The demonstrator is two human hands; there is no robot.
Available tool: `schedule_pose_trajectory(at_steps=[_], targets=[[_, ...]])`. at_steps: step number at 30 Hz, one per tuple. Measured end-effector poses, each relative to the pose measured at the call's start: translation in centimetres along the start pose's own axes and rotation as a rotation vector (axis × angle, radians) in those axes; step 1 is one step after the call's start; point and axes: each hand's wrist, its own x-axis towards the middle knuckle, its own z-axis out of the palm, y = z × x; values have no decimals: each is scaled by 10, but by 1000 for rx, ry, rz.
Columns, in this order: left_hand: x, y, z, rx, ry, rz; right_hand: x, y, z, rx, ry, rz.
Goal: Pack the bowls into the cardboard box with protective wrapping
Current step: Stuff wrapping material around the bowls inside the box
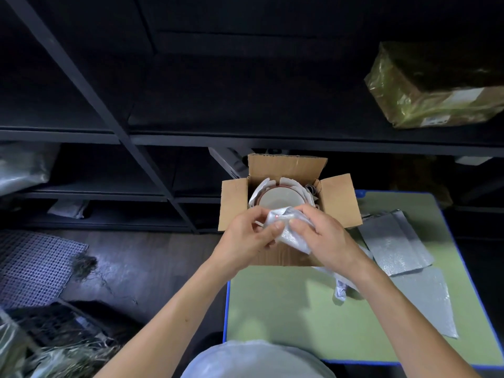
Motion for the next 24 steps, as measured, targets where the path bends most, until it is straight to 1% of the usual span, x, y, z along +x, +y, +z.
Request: schedule_pose_trajectory(at_steps=[3, 5, 7, 11, 14, 18, 21, 22, 24], targets=[[2, -6, -1, -72, 23, 15, -1, -3, 0, 50, -24, -56], [3, -10, -1, -75, 20, 39, -4, -8, 1, 14, -64, -103], [3, -13, 0, -67, 26, 36, -5, -9, 3, -35, -66, -116], [2, -13, 2, -162, 39, -11, -5, -9, 6, -16, 36, -42], [-3, -11, 1, -159, 32, -9, -6, -11, 5, -18, 58, -13], [-11, -12, 3, -102, 52, 18, -8, -16, 3, 93, 13, 43], [-11, -13, 2, 7, 100, 44, -6, -21, 0, 271, -62, 83], [-10, -13, 1, 51, 109, 54, -5, -23, -2, 286, -68, 89], [-8, -13, -2, 159, 137, 91, 1, -27, -6, 233, -53, 68]])
